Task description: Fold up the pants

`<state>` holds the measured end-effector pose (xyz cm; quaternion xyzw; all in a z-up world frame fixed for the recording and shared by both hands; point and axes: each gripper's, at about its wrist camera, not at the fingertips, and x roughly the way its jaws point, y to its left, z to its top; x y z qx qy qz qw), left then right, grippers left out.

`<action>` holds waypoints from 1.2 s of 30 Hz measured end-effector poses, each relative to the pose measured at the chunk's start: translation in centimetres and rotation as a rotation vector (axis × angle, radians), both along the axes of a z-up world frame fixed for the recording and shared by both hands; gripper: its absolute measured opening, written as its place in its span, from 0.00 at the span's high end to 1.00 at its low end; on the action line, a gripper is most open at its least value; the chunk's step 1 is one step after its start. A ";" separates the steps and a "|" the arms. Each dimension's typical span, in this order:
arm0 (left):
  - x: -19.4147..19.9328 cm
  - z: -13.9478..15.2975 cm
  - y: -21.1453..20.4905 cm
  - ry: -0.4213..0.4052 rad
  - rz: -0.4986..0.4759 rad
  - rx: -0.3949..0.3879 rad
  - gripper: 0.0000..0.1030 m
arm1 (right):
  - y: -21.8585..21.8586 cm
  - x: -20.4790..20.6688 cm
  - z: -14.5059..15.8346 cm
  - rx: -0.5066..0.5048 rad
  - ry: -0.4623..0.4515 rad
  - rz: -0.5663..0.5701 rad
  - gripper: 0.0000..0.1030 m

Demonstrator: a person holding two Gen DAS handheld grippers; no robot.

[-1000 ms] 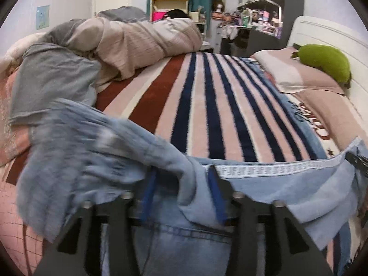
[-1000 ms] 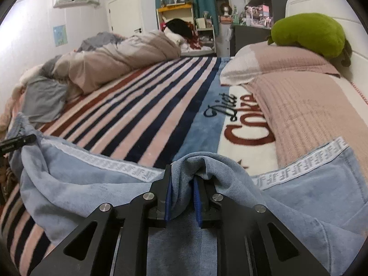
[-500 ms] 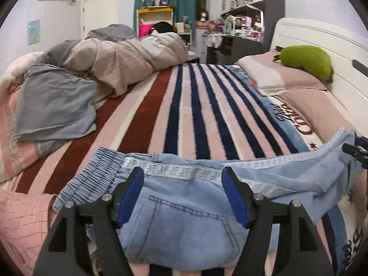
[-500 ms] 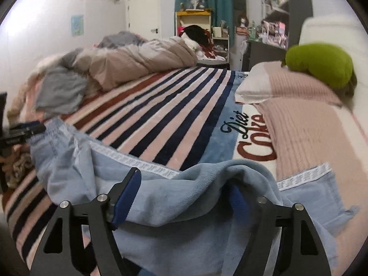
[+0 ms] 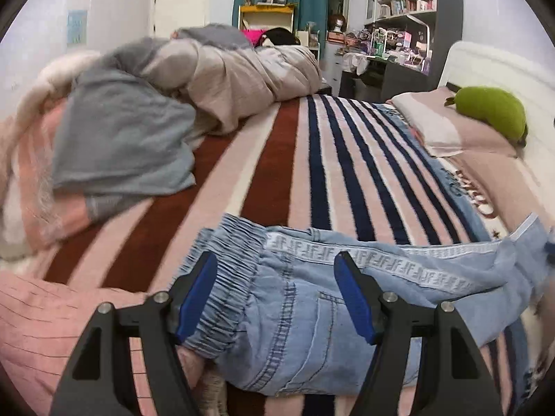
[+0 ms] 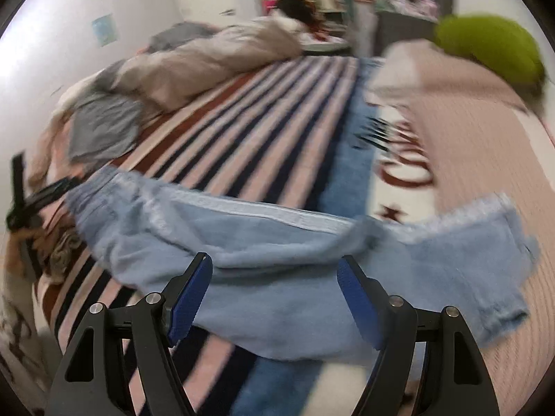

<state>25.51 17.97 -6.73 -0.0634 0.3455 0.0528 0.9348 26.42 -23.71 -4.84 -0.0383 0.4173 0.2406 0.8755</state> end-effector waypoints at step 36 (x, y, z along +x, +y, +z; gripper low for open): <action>2.9 -5.4 -6.8 0.135 -0.145 0.037 0.35 | 13.8 12.1 -9.5 -0.283 0.078 0.198 0.58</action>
